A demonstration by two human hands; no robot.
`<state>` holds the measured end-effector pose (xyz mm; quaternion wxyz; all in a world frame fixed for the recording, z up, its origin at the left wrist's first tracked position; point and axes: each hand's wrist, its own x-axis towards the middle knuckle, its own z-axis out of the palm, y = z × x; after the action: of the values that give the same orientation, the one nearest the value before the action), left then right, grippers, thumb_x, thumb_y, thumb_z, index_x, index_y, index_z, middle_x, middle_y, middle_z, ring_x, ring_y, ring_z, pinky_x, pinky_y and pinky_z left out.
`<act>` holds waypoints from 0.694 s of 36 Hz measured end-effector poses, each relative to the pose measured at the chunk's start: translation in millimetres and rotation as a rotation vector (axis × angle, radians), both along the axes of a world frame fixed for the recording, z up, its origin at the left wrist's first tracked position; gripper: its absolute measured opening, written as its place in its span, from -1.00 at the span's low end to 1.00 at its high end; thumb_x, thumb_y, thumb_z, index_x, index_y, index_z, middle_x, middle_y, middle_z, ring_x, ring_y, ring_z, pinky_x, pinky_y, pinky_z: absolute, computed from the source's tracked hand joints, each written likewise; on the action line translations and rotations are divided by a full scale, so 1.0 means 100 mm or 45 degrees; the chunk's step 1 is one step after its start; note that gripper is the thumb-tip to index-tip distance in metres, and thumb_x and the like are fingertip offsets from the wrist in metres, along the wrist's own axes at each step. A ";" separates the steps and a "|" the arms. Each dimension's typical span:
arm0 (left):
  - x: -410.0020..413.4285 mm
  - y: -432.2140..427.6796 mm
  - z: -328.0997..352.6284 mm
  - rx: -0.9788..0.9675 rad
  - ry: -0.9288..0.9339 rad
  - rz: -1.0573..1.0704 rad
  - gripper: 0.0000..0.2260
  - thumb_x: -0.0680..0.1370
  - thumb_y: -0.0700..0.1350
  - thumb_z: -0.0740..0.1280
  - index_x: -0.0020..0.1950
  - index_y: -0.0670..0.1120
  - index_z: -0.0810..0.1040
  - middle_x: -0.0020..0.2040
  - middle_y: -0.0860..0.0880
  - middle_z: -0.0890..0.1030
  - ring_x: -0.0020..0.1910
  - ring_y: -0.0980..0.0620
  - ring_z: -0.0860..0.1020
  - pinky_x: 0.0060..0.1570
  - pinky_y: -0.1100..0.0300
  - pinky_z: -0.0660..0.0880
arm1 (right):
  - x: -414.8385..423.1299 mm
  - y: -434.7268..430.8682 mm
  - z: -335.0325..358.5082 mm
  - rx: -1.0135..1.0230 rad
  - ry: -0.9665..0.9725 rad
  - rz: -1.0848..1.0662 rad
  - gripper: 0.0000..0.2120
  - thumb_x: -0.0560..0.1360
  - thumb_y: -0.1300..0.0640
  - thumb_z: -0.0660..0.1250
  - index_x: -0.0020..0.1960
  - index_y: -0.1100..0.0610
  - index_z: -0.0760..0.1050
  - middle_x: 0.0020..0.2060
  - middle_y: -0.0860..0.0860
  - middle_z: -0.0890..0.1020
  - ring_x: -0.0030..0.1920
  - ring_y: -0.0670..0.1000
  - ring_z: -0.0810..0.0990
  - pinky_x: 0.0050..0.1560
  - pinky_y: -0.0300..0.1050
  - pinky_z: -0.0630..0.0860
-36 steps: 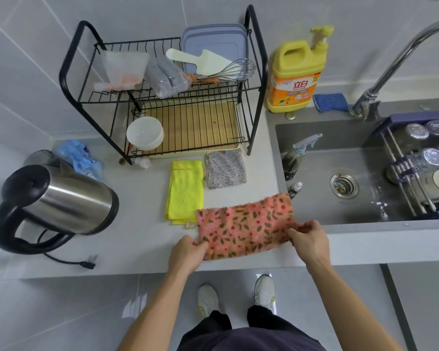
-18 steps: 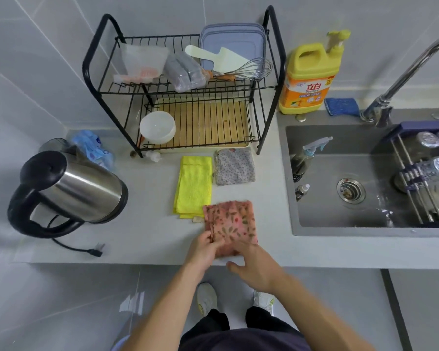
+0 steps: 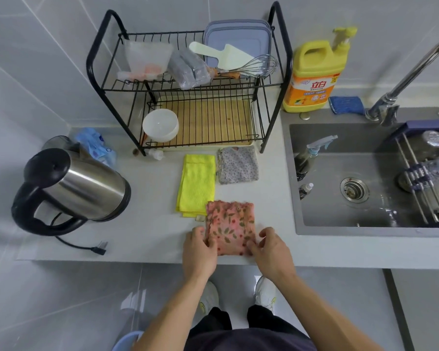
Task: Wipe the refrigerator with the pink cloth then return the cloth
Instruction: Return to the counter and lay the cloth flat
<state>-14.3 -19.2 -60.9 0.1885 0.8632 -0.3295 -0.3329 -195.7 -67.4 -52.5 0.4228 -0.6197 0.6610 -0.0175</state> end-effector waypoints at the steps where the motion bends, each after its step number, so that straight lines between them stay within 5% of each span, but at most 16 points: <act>1: 0.00 -0.01 0.00 0.015 -0.006 -0.034 -0.76 0.64 -0.12 0.36 0.31 -0.06 0.53 0.16 -0.06 0.58 0.16 -0.13 0.59 0.03 0.05 0.48 | 0.01 0.00 -0.03 0.019 -0.010 -0.029 -0.60 0.66 -0.05 0.34 0.37 0.14 0.34 0.05 0.07 0.64 0.02 0.14 0.63 -0.03 0.01 0.51; 4: -0.03 -0.04 0.00 0.030 0.017 -0.135 -0.66 0.66 -0.17 0.31 0.44 -0.04 0.46 0.29 -0.06 0.56 0.23 -0.13 0.59 0.16 -0.01 0.53 | 0.04 0.02 -0.11 -0.010 -0.033 -0.039 -0.46 0.64 0.08 0.35 0.53 0.07 0.21 0.00 0.08 0.61 -0.06 0.16 0.62 -0.06 0.08 0.55; 7: -0.06 -0.04 0.04 0.023 -0.076 -0.265 -0.38 0.63 -0.27 0.30 0.63 0.07 0.20 0.39 -0.07 0.39 0.26 -0.17 0.55 0.06 -0.02 0.53 | 0.05 0.06 -0.15 -0.244 0.001 0.060 -0.23 0.56 0.20 0.35 0.68 -0.05 0.11 0.05 0.06 0.43 -0.09 0.19 0.51 -0.15 0.04 0.47; 10: -0.08 -0.01 0.00 -0.077 -0.364 -0.522 -0.18 0.50 -0.34 0.39 0.67 0.12 0.19 0.54 -0.07 0.25 0.41 -0.13 0.42 0.24 -0.01 0.52 | 0.06 0.06 -0.20 -0.623 0.093 0.334 -0.27 0.41 0.23 0.29 0.58 0.03 0.37 0.20 0.12 0.49 0.10 0.23 0.54 -0.04 0.07 0.56; 12: -0.08 -0.02 -0.06 -0.131 -0.420 -0.693 -0.20 0.47 -0.33 0.40 0.67 0.08 0.27 0.62 -0.04 0.23 0.55 -0.11 0.28 0.41 -0.02 0.43 | 0.06 0.05 -0.25 -0.697 0.130 0.474 -0.37 0.41 0.11 0.17 0.47 0.12 0.50 0.40 0.16 0.53 0.34 0.26 0.54 0.18 0.14 0.59; 15: -0.09 -0.04 -0.13 -0.012 -0.345 -0.891 -0.34 0.64 -0.25 0.25 0.71 0.04 0.15 0.72 0.02 0.05 0.70 -0.03 0.00 0.64 0.01 0.13 | 0.03 0.02 -0.35 -0.624 0.199 0.596 -0.39 0.46 0.04 0.12 0.44 0.20 0.55 0.45 0.19 0.55 0.43 0.25 0.55 0.26 0.22 0.62; 22: -0.07 -0.27 -0.18 0.005 -0.371 -0.977 -0.36 0.71 -0.15 0.18 0.73 0.05 -0.03 0.74 0.03 -0.15 0.71 0.00 -0.15 0.64 0.08 -0.19 | -0.03 -0.18 -0.43 -0.583 0.311 0.554 -0.37 0.48 -0.01 0.10 0.51 0.12 0.51 0.52 0.12 0.49 0.51 0.23 0.47 0.42 0.16 0.40; 25: -0.09 -0.41 -0.18 0.024 -0.391 -0.988 -0.35 0.72 -0.16 0.15 0.73 0.04 -0.11 0.73 0.02 -0.24 0.70 0.00 -0.23 0.64 0.06 -0.25 | 0.01 -0.28 -0.43 -0.539 0.306 0.521 -0.35 0.48 -0.01 0.09 0.51 0.12 0.50 0.52 0.12 0.49 0.51 0.23 0.47 0.38 0.22 0.54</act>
<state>-23.1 -60.0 -78.6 -0.0101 0.7162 -0.6516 -0.2496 -195.0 -95.6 -95.1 0.1980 -0.8117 0.5494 0.0040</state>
